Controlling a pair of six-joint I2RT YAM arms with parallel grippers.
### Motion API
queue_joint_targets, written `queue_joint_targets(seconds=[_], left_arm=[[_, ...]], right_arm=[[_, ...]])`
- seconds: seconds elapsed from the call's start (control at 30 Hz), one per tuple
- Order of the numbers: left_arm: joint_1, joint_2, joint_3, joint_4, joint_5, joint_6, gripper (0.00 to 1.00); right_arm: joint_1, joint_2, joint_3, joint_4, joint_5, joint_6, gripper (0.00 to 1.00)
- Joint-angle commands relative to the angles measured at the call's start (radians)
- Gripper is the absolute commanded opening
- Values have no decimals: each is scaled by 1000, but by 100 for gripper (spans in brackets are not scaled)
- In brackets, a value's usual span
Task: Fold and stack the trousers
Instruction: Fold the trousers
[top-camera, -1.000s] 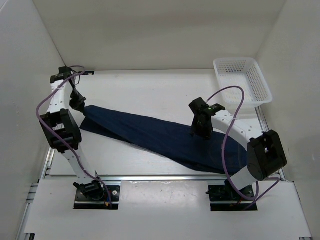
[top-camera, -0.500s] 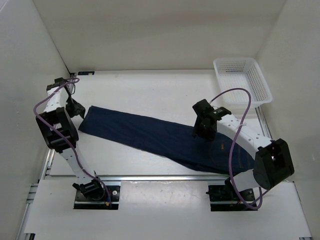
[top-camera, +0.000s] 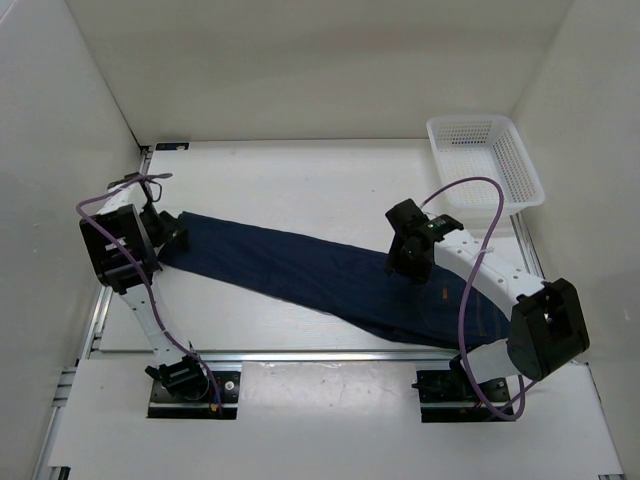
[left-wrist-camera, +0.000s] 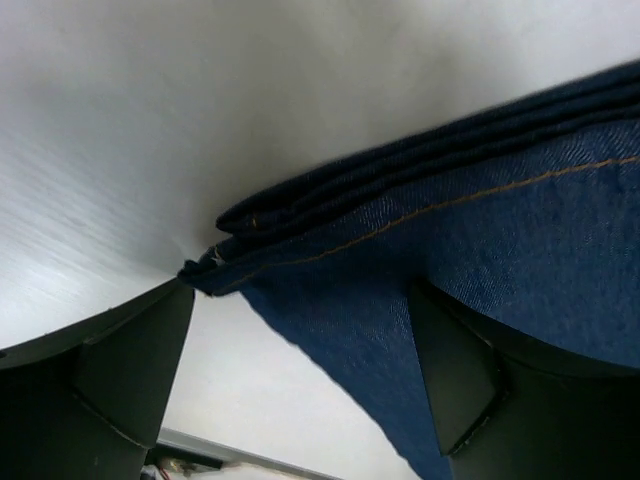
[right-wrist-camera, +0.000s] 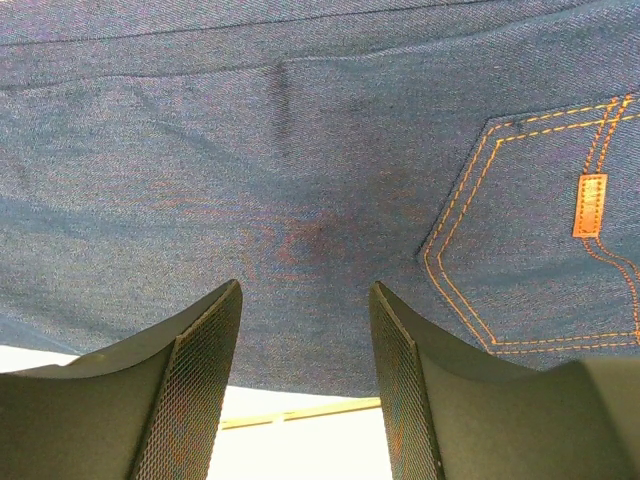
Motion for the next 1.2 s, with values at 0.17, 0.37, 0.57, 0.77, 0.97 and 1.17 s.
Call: queue_joint_targets(seconds=[0.17, 0.37, 0.57, 0.77, 0.97, 1.17], left_arm=[[-1, -1, -11, 45, -7, -102, 94], [-11, 68, 43, 54, -37, -138, 51], [11, 90, 118, 25, -80, -138, 10], [57, -14, 214, -6, -71, -138, 10], [57, -83, 371, -62, -36, -84, 10], [38, -126, 481, -92, 15, -1, 10]], right_arm=[[-1, -31, 25, -19, -2, -1, 60], [-1, -60, 25, -40, 16, -1, 60], [-1, -69, 25, -69, 16, 8, 60], [-1, -100, 74, -149, 81, -12, 60], [-328, -158, -25, -128, -98, -102, 62], [-584, -193, -122, -128, -188, -115, 62]])
